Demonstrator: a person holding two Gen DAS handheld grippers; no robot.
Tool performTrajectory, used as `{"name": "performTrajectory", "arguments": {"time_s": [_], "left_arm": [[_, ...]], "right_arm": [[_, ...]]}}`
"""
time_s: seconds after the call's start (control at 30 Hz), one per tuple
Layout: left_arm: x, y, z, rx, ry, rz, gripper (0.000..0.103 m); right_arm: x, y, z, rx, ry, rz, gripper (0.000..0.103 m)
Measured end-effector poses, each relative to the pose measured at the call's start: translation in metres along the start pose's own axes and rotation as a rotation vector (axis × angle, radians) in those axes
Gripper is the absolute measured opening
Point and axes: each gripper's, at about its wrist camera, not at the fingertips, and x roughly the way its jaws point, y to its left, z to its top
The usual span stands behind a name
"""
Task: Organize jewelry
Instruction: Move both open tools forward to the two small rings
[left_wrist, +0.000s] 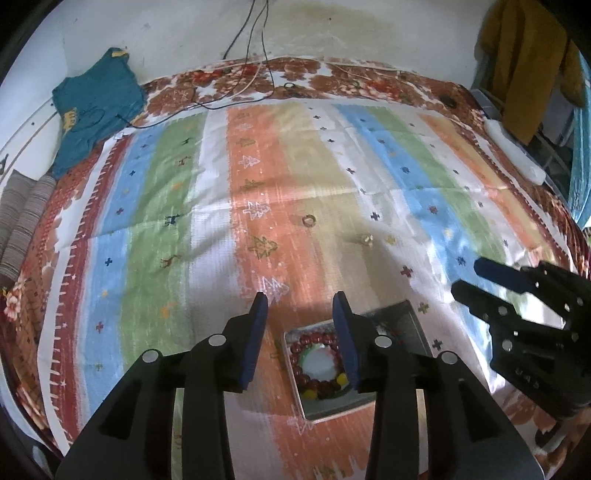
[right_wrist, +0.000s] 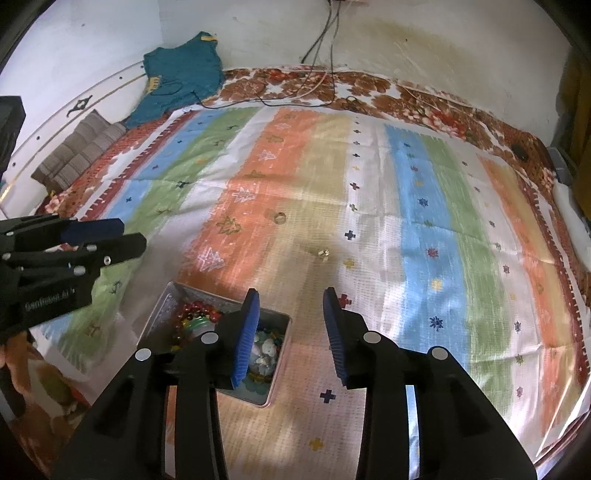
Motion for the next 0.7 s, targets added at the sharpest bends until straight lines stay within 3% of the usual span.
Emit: {"name": "performTrajectory", "arguments": {"time_s": [0.7], "left_arm": [[0.054, -0.006, 0.044, 0.004, 0.072, 0.037, 0.039]], "right_arm": [[0.057, -0.013, 0.021, 0.027, 0.119, -0.024, 0.036]]}}
